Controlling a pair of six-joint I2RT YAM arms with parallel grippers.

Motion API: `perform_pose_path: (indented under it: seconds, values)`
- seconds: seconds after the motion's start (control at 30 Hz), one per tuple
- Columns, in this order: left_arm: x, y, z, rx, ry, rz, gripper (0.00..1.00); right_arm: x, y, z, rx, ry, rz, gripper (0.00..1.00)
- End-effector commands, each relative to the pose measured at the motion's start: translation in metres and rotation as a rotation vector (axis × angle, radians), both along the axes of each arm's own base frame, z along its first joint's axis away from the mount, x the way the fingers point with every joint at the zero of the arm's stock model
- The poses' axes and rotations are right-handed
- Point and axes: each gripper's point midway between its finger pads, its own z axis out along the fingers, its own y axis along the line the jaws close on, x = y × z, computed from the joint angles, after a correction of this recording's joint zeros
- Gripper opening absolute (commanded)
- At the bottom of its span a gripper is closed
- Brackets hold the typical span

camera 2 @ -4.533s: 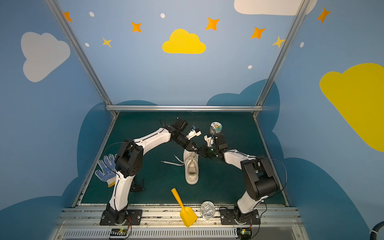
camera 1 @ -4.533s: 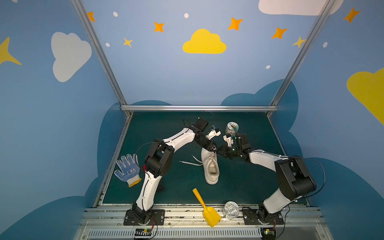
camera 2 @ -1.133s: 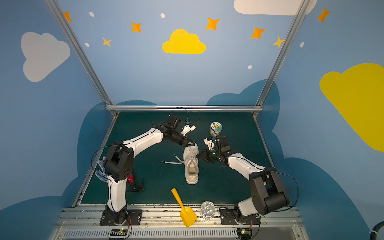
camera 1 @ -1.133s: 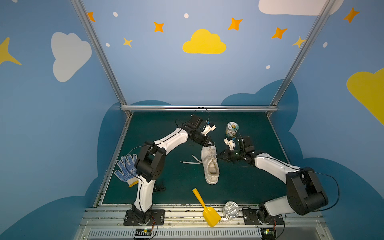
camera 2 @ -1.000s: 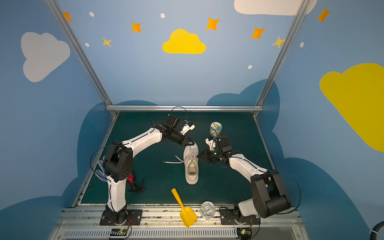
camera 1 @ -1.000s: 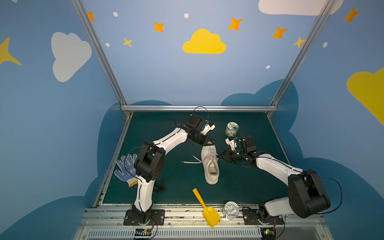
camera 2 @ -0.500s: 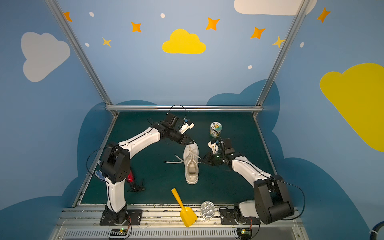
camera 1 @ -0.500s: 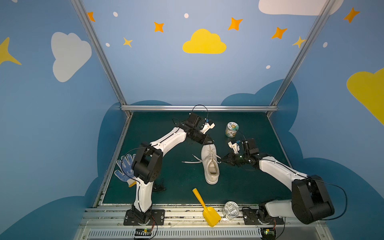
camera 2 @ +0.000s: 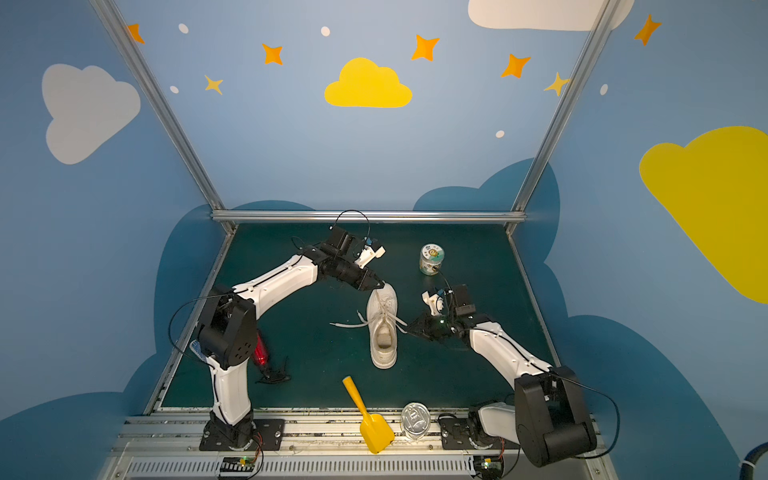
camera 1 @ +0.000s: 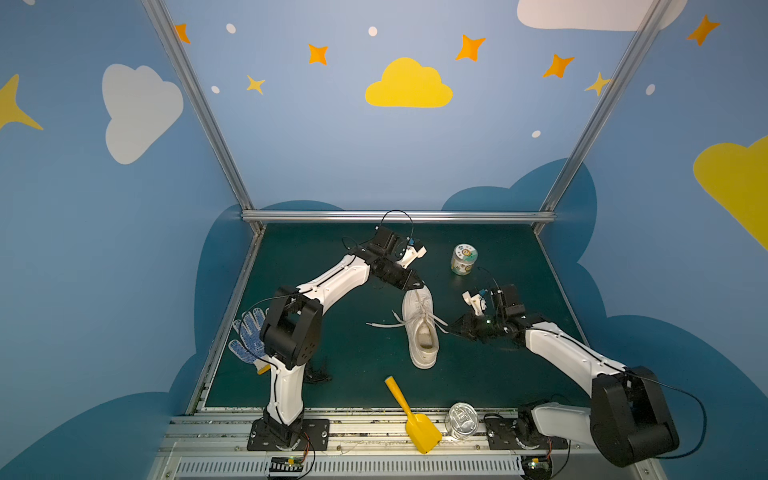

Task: Tie the shoes

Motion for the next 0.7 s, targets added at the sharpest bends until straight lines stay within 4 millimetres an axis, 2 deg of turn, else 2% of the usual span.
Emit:
perform_pose_path:
  seconds: [0.0,0.4,0.67]
  values:
    - [0.003,0.011,0.02,-0.008,-0.061,0.018,0.03,-0.007,-0.007,-0.003,-0.019,0.012,-0.011,0.0]
    - [0.008,0.025,0.017,0.002,-0.061,0.059,0.03,-0.017,-0.022,-0.015,-0.055,0.054,-0.059,0.0]
    - [0.016,0.033,0.017,-0.008,-0.067,0.077,0.03,-0.017,-0.036,-0.026,-0.063,0.086,-0.117,0.0]
